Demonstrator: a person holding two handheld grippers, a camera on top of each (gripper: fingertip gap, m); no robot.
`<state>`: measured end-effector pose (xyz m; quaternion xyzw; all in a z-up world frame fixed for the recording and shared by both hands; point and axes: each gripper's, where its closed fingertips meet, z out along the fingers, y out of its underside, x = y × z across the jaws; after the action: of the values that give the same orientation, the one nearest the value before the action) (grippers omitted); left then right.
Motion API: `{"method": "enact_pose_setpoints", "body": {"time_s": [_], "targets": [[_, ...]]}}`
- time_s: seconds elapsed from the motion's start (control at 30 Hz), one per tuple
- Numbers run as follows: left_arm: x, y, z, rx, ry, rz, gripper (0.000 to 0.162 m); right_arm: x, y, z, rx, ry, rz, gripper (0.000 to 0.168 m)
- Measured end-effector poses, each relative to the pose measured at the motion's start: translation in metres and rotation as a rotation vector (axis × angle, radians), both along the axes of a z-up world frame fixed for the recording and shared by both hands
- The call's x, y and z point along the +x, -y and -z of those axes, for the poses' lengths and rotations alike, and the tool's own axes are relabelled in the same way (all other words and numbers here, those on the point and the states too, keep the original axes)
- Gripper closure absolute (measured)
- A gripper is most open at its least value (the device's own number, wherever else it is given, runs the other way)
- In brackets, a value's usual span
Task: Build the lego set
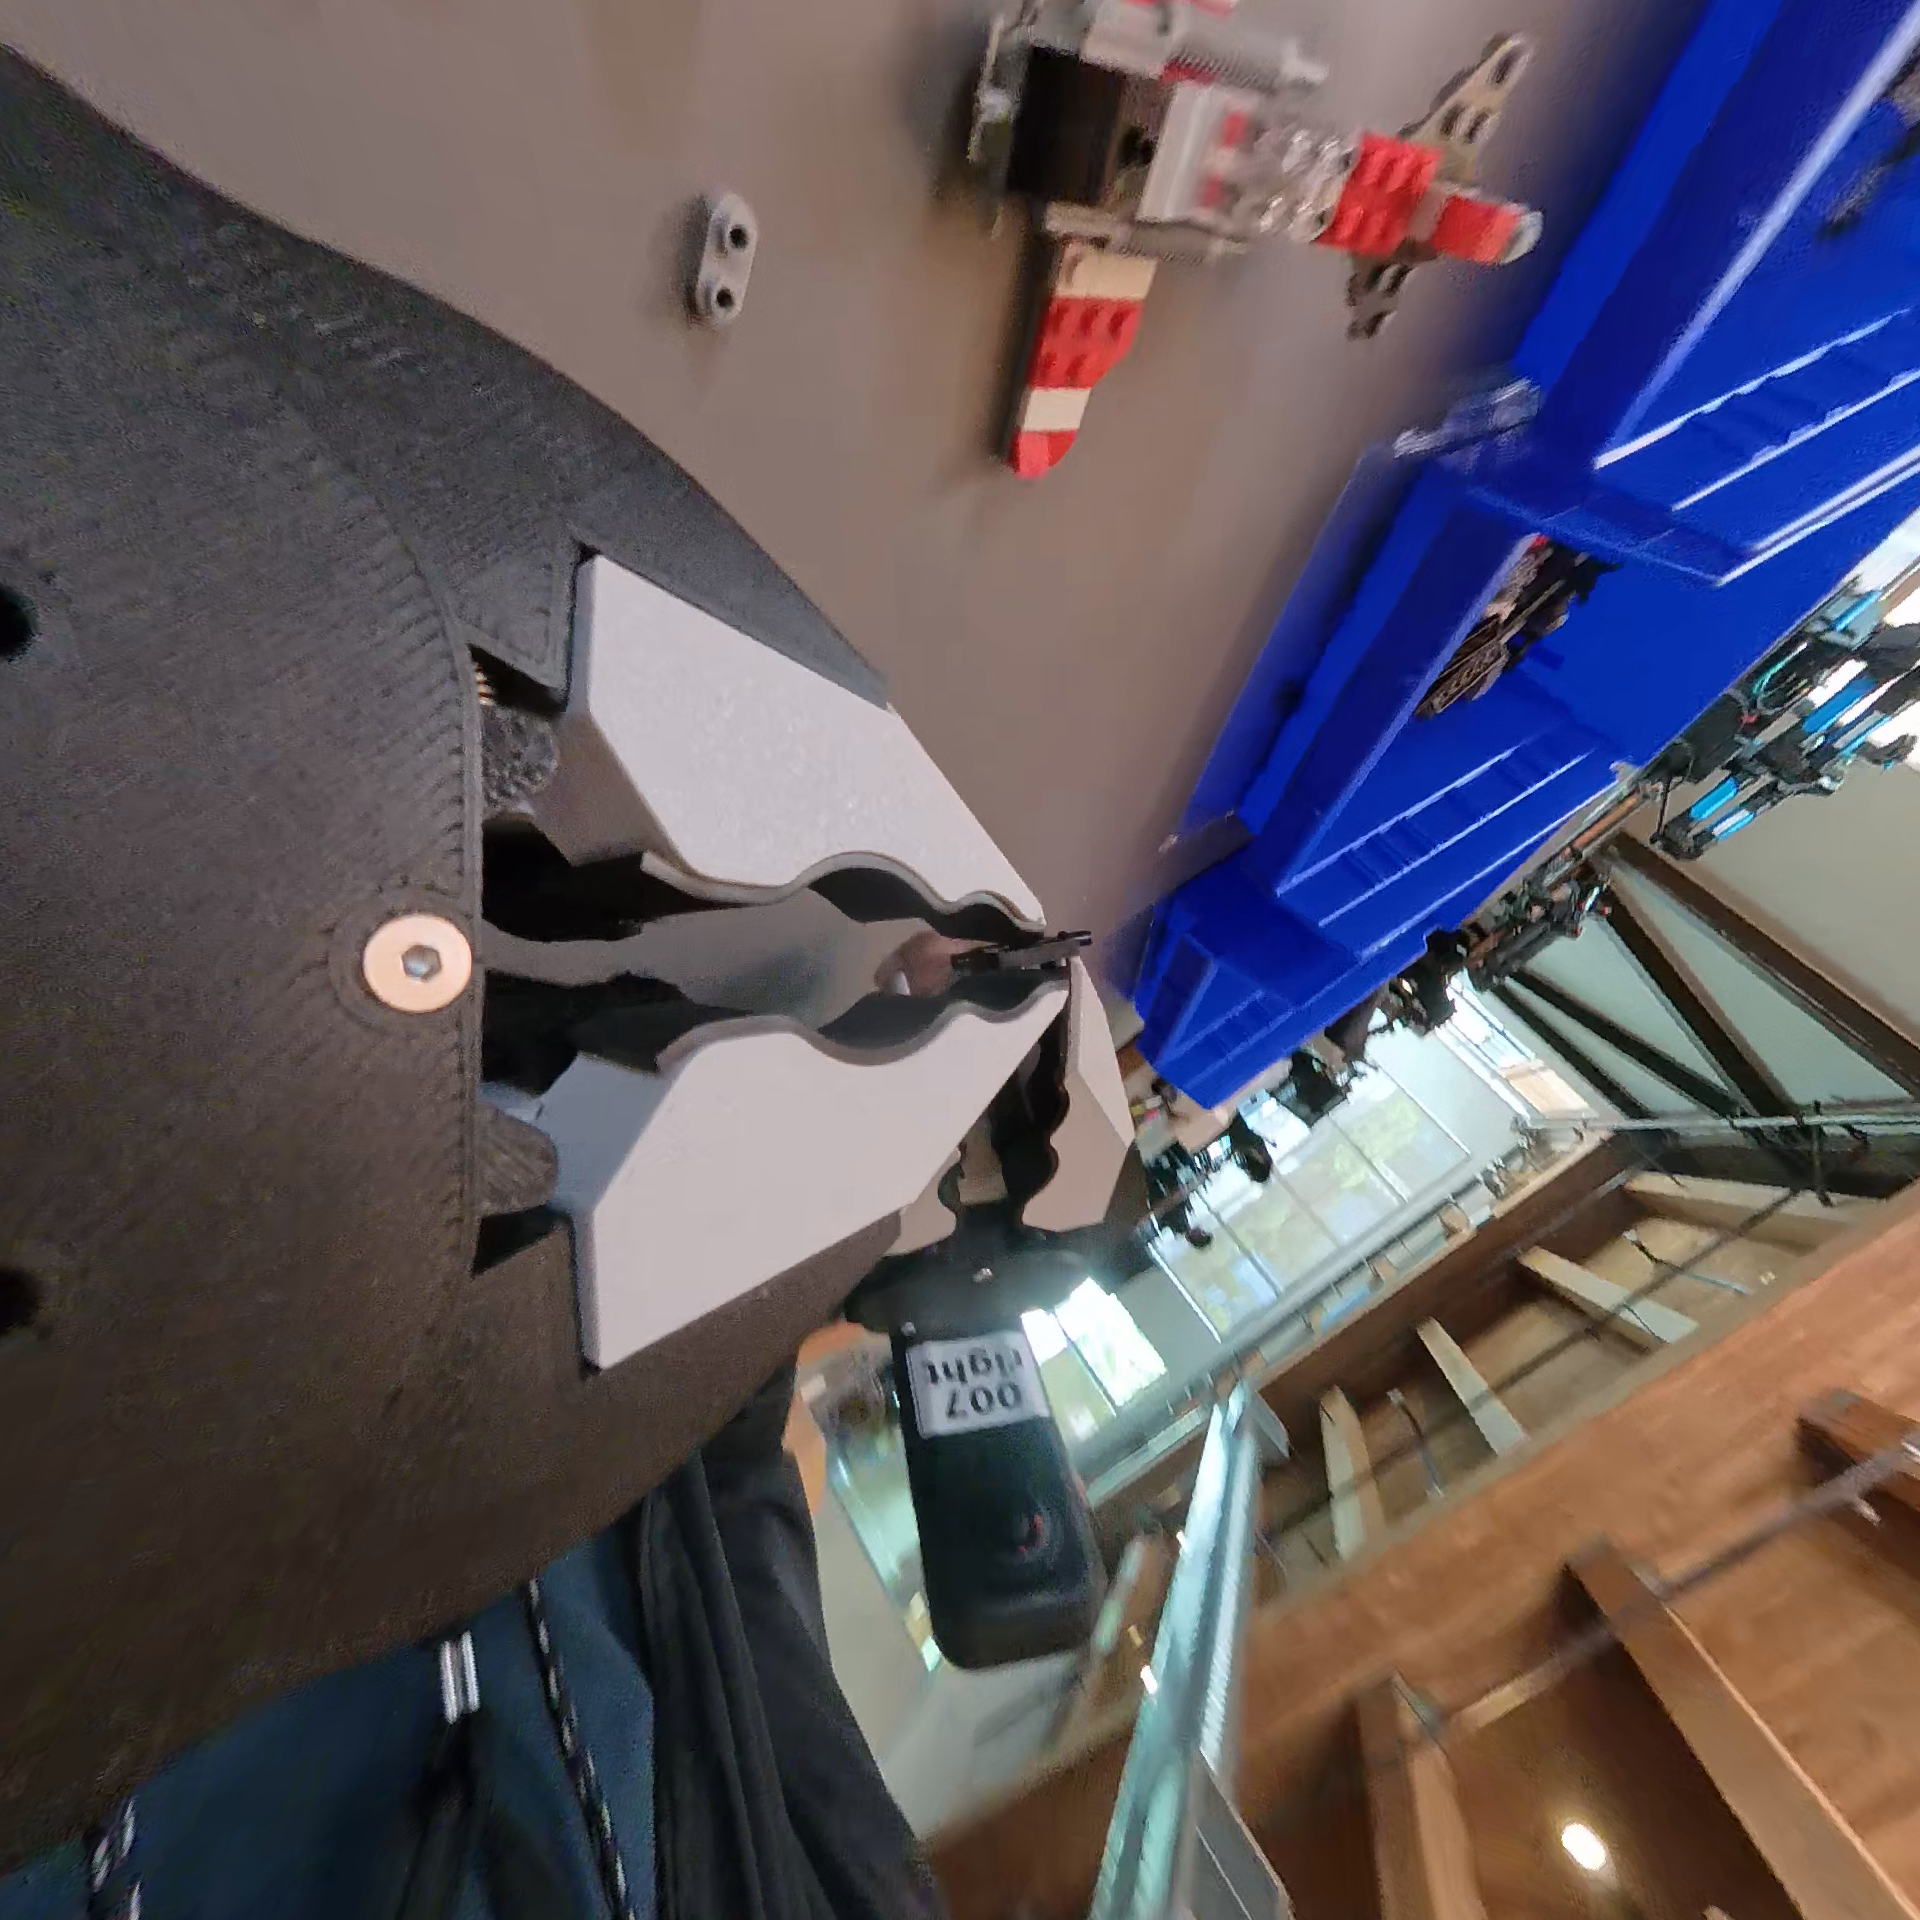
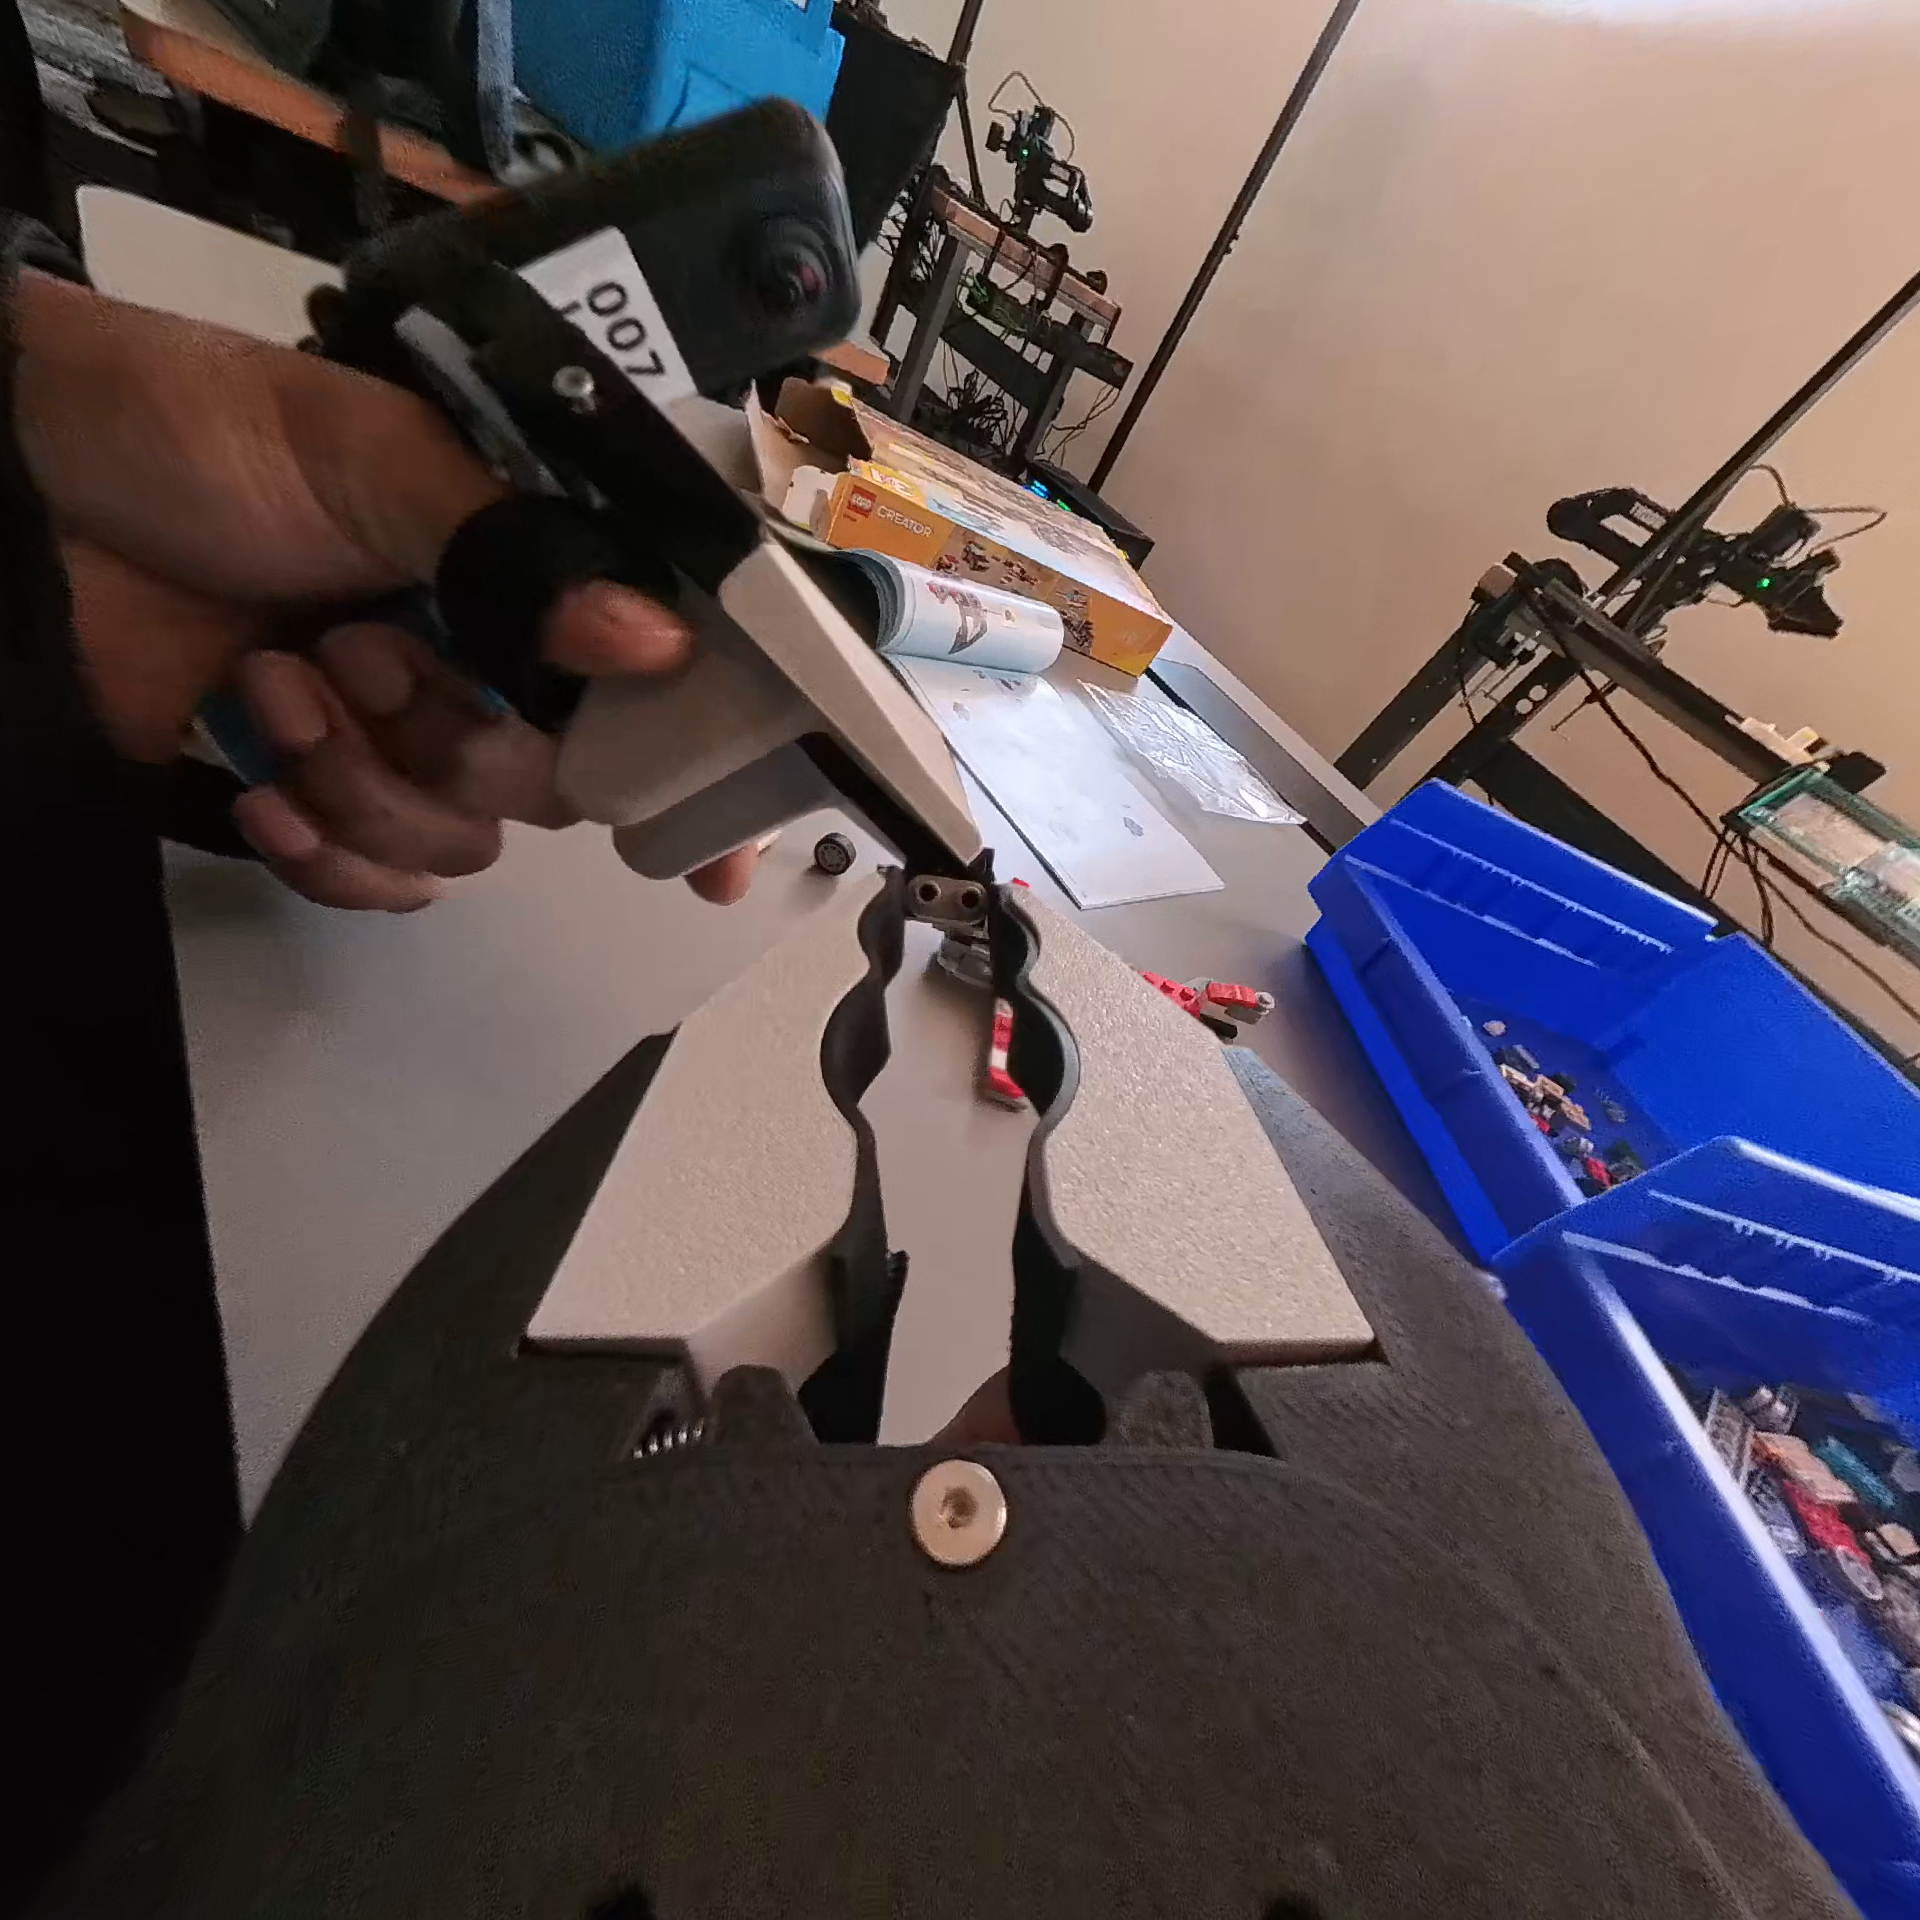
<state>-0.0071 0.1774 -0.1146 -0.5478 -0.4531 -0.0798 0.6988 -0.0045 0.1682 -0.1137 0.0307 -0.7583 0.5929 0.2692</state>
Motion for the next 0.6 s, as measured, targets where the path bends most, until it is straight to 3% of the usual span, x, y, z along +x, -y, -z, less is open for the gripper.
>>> {"method": "enact_pose_setpoints", "body": {"time_s": [0.2, 0.6], "targets": [[0.0, -0.001, 0.005, 0.123, 0.125, 0.014, 0.156, -0.001, 0.0, 0.005, 0.059, -0.081, 0.016, 0.152], [-0.003, 0.0, 0.01, -0.017, 0.062, -0.045, 0.157, -0.003, 0.001, 0.009, 0.052, -0.01, 0.038, 0.152]]}}
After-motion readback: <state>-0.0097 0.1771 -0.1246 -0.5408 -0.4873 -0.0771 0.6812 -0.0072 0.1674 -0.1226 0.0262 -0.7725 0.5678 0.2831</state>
